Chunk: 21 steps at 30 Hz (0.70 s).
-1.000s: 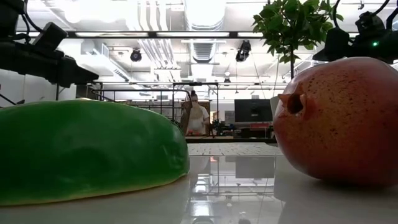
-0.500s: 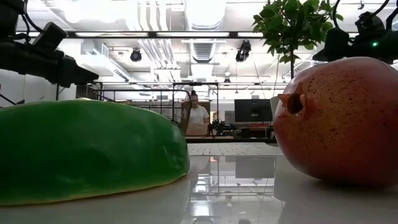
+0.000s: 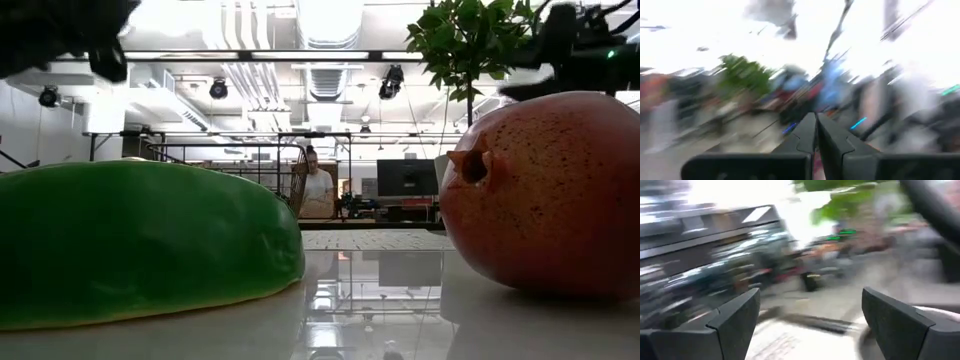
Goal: Build produce basket
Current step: Put the yellow pear into the brown wire basket
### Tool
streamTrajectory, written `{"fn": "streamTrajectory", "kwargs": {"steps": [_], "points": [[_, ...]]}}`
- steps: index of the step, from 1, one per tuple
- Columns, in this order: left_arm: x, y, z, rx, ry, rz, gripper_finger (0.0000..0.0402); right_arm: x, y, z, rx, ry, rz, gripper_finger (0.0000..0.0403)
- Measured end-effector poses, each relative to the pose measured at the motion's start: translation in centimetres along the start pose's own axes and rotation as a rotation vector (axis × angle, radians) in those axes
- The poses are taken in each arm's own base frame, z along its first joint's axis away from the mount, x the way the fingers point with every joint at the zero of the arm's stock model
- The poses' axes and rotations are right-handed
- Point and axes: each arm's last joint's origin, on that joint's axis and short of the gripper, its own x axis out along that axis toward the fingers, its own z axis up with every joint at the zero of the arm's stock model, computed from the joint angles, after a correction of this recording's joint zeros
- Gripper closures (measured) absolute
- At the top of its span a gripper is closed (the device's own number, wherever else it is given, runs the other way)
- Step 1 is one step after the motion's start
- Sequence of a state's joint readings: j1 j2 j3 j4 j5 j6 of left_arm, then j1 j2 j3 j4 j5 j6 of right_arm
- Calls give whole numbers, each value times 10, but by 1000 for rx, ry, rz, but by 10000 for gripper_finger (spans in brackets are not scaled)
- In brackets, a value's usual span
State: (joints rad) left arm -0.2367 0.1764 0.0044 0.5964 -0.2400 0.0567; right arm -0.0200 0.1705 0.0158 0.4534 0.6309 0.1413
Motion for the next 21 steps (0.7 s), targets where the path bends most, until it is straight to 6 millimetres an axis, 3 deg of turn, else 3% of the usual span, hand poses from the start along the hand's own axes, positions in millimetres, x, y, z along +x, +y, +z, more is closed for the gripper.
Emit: {"fn": "streamTrajectory", "kwargs": {"steps": [5, 8, 21], "points": [[-2, -7, 17, -61, -185, -284, 402, 4, 4, 3, -50, -33, 31, 74], [-3, -9, 21, -27, -239, -345, 402, 5, 5, 3, -48, -34, 32, 74], [11, -7, 32, 83, -257, -170, 402, 12, 9, -3, -94, -11, 29, 74]]}}
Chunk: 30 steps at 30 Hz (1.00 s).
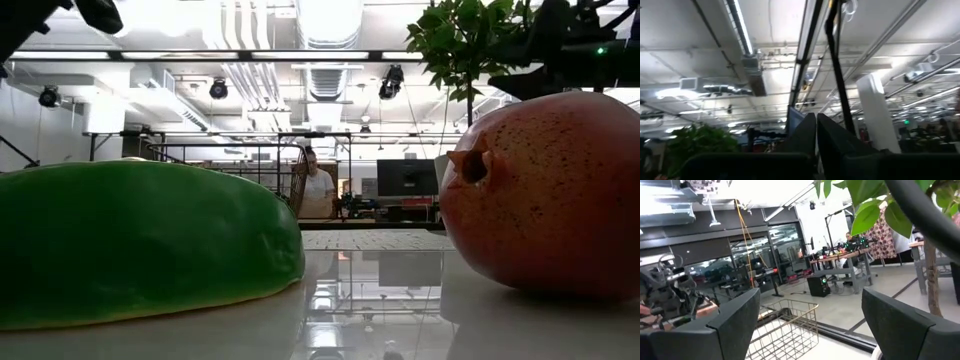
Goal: Build produce basket
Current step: Put the yellow pear into the brown wire basket
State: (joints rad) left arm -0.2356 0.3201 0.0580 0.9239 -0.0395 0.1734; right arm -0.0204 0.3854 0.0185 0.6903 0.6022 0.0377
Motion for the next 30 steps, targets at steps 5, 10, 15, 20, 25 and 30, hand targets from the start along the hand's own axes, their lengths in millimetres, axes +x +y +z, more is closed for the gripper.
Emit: {"fn": "streamTrajectory", "kwargs": {"steps": [5, 10, 15, 20, 25, 30], "points": [[5, 0, -5, -1, 31, 44, 402, 0, -3, 2, 4, -15, -80, 74], [9, -1, -14, -5, 77, 52, 402, -1, -4, 2, 73, -20, -116, 74], [10, -1, -23, -1, 139, 101, 402, 0, -5, 3, 78, -27, -145, 74], [12, 1, -31, -124, 190, 238, 401, 0, -6, 5, 203, -49, -205, 74], [21, -1, -42, -236, 257, 258, 401, 1, 4, 10, 183, -69, 124, 74], [35, -4, -54, -284, 345, 252, 401, 5, 12, 7, 168, -50, 289, 76]]}}
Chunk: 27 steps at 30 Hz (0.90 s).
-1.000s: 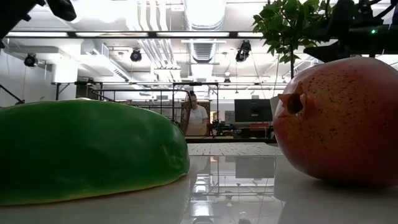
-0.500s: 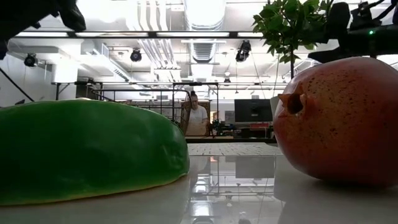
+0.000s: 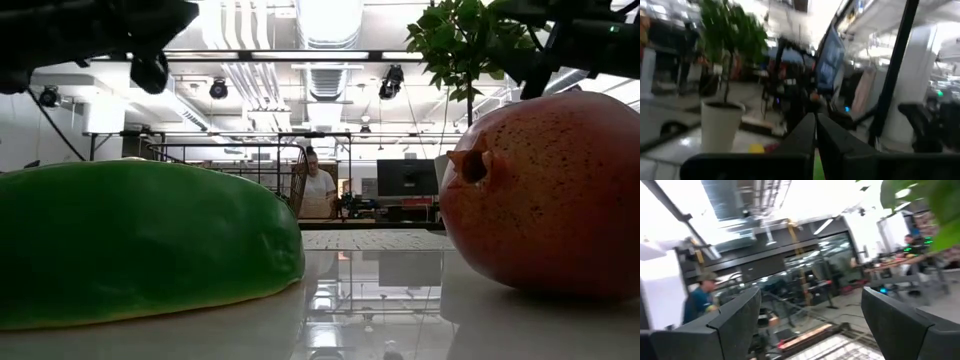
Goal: Build produce basket
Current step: Put the yellow pear into the brown wire basket
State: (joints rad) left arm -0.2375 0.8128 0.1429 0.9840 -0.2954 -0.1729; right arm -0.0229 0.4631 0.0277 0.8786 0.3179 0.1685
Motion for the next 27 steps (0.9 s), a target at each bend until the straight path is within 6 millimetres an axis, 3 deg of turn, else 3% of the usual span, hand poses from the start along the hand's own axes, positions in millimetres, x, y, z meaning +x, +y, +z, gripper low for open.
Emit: {"fn": "streamTrajectory", "kwargs": {"steps": [5, 12, 20, 27], "points": [[21, -12, -1, 19, 142, -25, 402, 9, 9, -10, 6, 66, 95, 76], [45, -32, 6, -1, 422, -7, 402, 38, 39, -3, -99, 112, 203, 76], [56, -66, 23, -99, 769, 43, 401, 62, 78, -7, -260, 199, 331, 76], [64, -99, 22, -77, 1072, 125, 401, 66, 94, -20, -319, 308, 364, 76]]}}
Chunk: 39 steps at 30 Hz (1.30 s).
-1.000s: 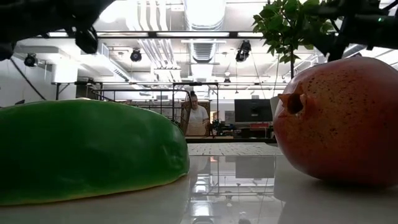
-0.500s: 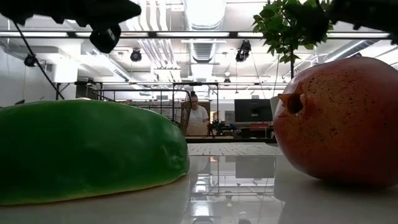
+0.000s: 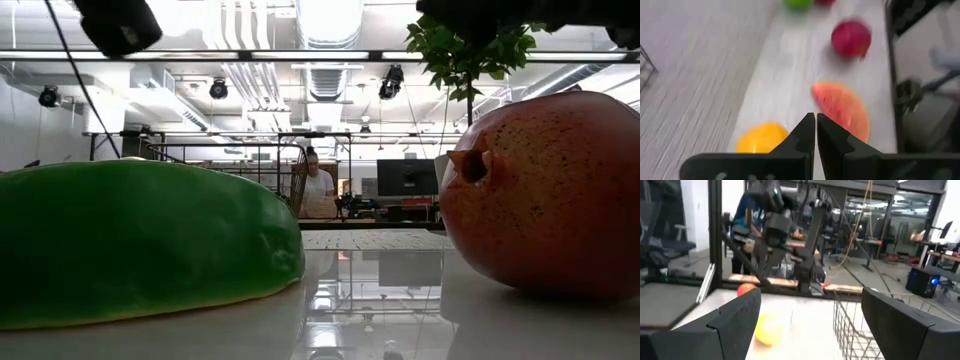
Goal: Build produce basket
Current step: Put the yellow pear into the brown wire basket
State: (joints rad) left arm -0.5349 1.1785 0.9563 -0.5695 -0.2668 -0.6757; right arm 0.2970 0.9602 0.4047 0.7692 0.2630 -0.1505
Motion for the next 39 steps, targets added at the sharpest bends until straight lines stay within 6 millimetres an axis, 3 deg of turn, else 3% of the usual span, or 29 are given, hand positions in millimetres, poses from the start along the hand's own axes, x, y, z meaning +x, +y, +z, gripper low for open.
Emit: {"fn": "streamTrajectory", "kwargs": {"steps": [7, 15, 20, 30, 34, 39], "points": [[19, -29, -11, 61, 193, 78, 401, 4, 3, -6, -30, 25, 8, 76], [31, -24, -28, -68, 451, 187, 387, 5, 3, -7, -67, 33, 10, 76], [35, -20, -35, -211, 490, 241, 322, 5, 4, -8, -66, 38, 11, 76], [53, -17, -40, -131, 396, 392, 145, 5, 4, -9, -73, 46, 12, 76], [67, -17, -47, -96, 432, 427, 115, 5, 4, -9, -75, 47, 13, 76], [79, -18, -53, -91, 468, 436, 109, 5, 4, -9, -75, 53, 14, 76]]}}
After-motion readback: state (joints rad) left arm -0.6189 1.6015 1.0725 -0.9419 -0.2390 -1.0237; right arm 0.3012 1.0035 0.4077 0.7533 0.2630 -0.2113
